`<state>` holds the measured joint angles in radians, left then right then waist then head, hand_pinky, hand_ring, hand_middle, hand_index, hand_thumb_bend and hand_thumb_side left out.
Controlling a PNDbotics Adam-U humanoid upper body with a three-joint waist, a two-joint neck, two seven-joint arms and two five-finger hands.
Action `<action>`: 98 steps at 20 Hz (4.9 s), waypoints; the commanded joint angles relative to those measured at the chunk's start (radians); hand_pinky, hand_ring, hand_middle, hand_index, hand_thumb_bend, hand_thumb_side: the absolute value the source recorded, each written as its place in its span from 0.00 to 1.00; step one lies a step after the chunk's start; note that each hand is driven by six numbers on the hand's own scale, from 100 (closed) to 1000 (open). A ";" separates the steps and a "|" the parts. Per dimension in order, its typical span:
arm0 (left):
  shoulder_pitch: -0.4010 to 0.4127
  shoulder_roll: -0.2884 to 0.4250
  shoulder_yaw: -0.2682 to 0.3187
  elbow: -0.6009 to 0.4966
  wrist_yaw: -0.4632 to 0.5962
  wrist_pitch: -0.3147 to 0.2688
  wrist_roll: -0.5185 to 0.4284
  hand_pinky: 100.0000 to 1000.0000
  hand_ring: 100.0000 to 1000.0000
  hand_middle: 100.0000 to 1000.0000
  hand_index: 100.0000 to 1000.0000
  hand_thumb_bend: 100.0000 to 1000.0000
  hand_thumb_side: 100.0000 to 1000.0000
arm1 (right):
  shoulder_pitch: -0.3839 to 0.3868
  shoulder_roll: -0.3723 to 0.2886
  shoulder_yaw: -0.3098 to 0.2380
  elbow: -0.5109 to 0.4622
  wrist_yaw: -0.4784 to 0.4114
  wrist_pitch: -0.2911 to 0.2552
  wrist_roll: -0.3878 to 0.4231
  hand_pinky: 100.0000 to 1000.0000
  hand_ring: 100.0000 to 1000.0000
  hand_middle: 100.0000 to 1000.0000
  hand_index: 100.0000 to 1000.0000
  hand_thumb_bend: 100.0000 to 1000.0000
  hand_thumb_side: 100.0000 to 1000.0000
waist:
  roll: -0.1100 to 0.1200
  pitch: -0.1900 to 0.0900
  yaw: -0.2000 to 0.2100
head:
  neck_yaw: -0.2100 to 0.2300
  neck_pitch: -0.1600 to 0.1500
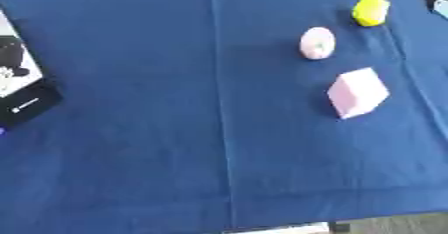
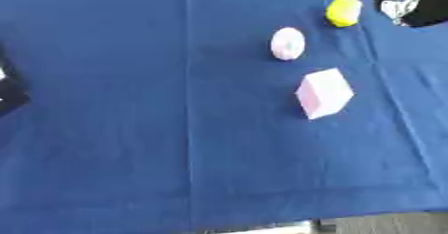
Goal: Pick up the objects with one hand, pass them to the other hand, and then place them into the box on the other side of the table.
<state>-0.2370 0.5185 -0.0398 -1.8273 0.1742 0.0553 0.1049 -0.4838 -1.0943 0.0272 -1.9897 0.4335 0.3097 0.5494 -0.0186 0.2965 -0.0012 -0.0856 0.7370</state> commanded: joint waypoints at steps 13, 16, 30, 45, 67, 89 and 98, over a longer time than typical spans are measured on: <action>-0.005 0.029 0.011 -0.016 -0.004 0.001 0.003 0.69 0.80 0.70 0.73 0.38 0.50 | -0.015 -0.035 0.025 -0.010 -0.030 -0.047 0.069 0.91 0.86 0.77 0.85 0.32 0.36 | -0.001 -0.027 0.003 | -0.004 0.000; -0.006 0.029 0.010 -0.016 -0.004 0.001 0.002 0.69 0.80 0.70 0.73 0.38 0.50 | -0.019 -0.041 0.050 -0.010 -0.039 -0.074 0.140 0.93 0.88 0.79 0.86 0.33 0.37 | -0.001 -0.027 0.005 | -0.008 -0.002; -0.009 0.027 0.005 -0.016 -0.003 0.003 -0.004 0.69 0.80 0.70 0.73 0.38 0.50 | -0.057 -0.023 0.149 0.044 -0.012 -0.106 0.278 0.94 0.89 0.81 0.89 0.38 0.35 | 0.003 -0.025 0.014 | -0.018 -0.004; -0.011 0.027 0.001 -0.014 -0.002 0.005 -0.009 0.69 0.80 0.70 0.73 0.38 0.51 | -0.096 0.022 0.220 0.153 0.027 -0.159 0.315 0.94 0.91 0.82 0.91 0.41 0.33 | 0.005 -0.023 0.022 | -0.023 -0.002; -0.009 0.023 -0.002 -0.013 -0.001 0.006 -0.012 0.69 0.80 0.70 0.73 0.37 0.51 | -0.140 0.073 0.273 0.312 0.065 -0.277 0.338 0.95 0.92 0.84 0.92 0.44 0.28 | 0.009 -0.018 0.022 | -0.027 0.000; -0.009 0.018 -0.005 -0.014 0.001 0.007 -0.015 0.69 0.80 0.70 0.73 0.36 0.51 | -0.187 0.146 0.329 0.449 0.144 -0.350 0.335 0.95 0.91 0.84 0.91 0.47 0.24 | 0.013 -0.012 0.023 | -0.033 0.004; -0.010 0.018 -0.006 -0.014 0.000 0.008 -0.016 0.69 0.80 0.70 0.73 0.36 0.51 | -0.196 0.167 0.338 0.489 0.160 -0.353 0.326 0.95 0.90 0.81 0.88 0.47 0.21 | 0.014 -0.013 0.027 | -0.032 0.004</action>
<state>-0.2378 0.5185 -0.0473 -1.8271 0.1747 0.0653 0.0921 -0.6611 -0.9077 0.3725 -1.5022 0.5876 -0.0450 0.8779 -0.0181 0.2976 0.0255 -0.1162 0.7373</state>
